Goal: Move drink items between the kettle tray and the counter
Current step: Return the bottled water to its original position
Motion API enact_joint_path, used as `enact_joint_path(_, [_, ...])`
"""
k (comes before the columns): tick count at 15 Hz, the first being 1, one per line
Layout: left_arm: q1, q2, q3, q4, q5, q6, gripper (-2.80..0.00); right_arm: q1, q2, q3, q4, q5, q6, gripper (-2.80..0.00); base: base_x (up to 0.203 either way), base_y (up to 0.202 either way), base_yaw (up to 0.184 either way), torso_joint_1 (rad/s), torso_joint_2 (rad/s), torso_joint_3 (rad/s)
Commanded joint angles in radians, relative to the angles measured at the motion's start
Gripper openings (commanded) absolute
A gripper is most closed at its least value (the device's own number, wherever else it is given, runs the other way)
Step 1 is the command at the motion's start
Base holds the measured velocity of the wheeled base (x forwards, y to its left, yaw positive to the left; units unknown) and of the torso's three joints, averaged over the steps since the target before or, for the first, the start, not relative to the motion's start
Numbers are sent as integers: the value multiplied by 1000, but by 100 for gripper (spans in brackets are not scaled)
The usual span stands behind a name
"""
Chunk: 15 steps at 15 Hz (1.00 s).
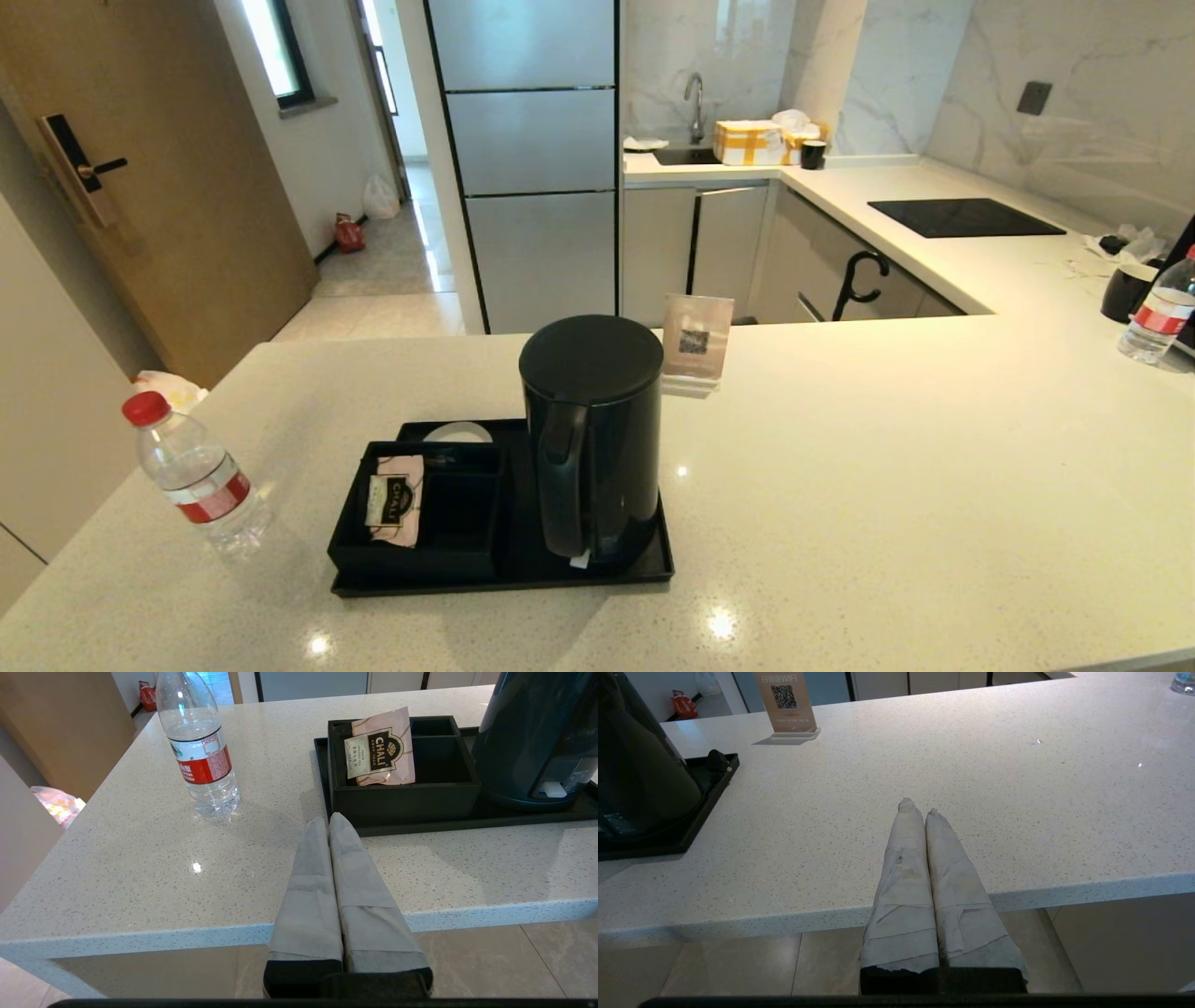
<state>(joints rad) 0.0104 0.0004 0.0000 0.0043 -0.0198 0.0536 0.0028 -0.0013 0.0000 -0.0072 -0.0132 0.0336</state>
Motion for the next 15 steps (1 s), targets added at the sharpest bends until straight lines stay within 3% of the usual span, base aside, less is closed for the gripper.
enact_joint_path(1, [0,0,-1,2,0,2,-280,0,1,0,0,-1,0,-280,0,0,0,0,0,0])
enact_joint_path(2, [0,17,-29,16,0,15,-280,0,1,0,0,-1,0,-280,0,0,0,0,0,0])
enact_joint_path(4, [2,138,-197,61,6,-10,-280,0,1,0,0,-1,0,-280,0,0,0,0,0,0])
enact_joint_path(8, [17,475,-528,199,103,-80,-280,0,1,0,0,-1,-1,-280,0,0,0,0,0,0])
enact_joint_path(11, [25,683,-572,334,228,-91,-280,0,1,0,0,-1,-1,-280,0,0,0,0,0,0])
enact_joint_path(13, [28,799,-560,358,245,-101,-280,0,1,0,0,-1,0,-280,0,0,0,0,0,0])
enact_joint_path(15, [30,926,-567,350,268,-156,-280,0,2,0,0,-1,0,-280,0,0,0,0,0,0])
